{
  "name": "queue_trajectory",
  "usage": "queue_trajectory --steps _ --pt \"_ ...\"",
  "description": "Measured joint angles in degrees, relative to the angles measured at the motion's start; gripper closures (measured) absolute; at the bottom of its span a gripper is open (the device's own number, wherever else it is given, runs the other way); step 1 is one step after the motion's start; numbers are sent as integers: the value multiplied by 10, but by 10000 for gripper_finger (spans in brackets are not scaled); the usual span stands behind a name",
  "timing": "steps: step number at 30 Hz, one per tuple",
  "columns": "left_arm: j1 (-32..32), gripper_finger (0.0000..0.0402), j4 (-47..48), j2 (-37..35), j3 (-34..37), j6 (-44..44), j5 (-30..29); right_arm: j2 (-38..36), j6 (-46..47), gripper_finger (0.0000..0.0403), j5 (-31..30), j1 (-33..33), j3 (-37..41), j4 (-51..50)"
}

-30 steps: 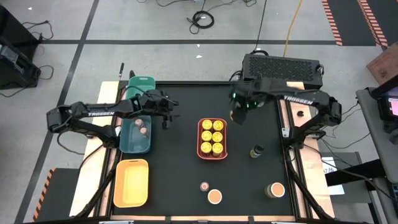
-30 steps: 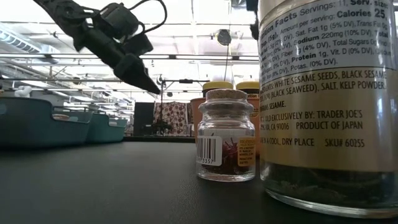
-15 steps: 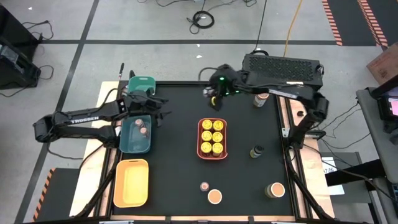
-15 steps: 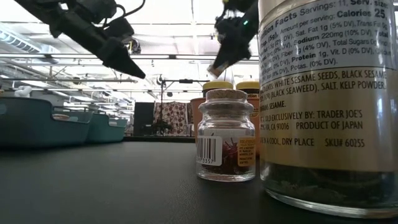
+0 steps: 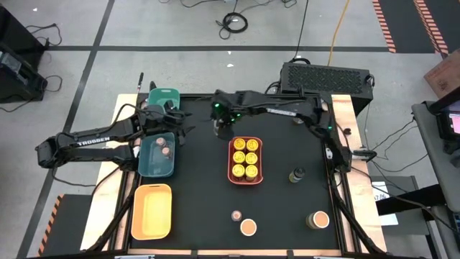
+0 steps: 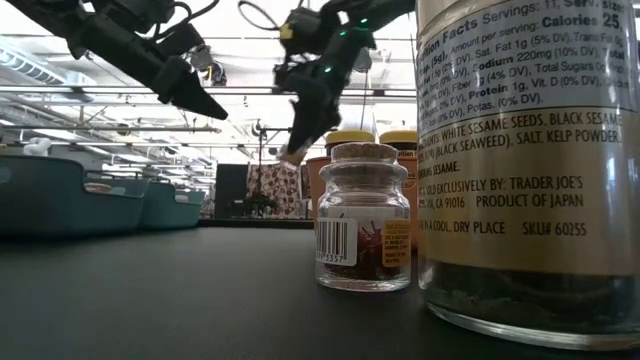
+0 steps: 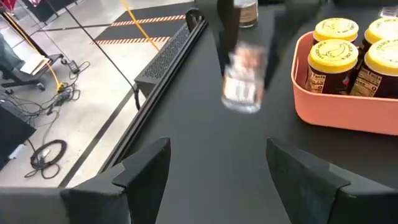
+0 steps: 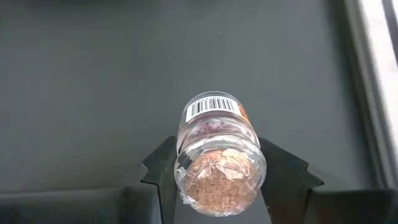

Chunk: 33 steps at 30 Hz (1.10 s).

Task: Sort spices by type
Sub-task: Put the brown seasoning bottle in the blue bin

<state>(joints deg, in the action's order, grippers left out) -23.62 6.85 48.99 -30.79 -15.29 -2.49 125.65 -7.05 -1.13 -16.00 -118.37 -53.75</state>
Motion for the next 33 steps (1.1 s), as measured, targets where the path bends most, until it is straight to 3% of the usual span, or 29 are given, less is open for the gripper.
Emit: queue_trajectory --steps 6,12,21,33 --pt "0 134 3 0 0 -7 -14 81 -15 239 16 24 -67 -15" --pt "0 134 18 0 0 -17 -42 124 -25 239 45 43 -77 -25" --pt "0 134 16 0 0 -16 -55 139 -25 232 45 54 -77 -66" --pt "0 134 17 0 0 -16 -55 138 -26 168 45 53 -77 -65"
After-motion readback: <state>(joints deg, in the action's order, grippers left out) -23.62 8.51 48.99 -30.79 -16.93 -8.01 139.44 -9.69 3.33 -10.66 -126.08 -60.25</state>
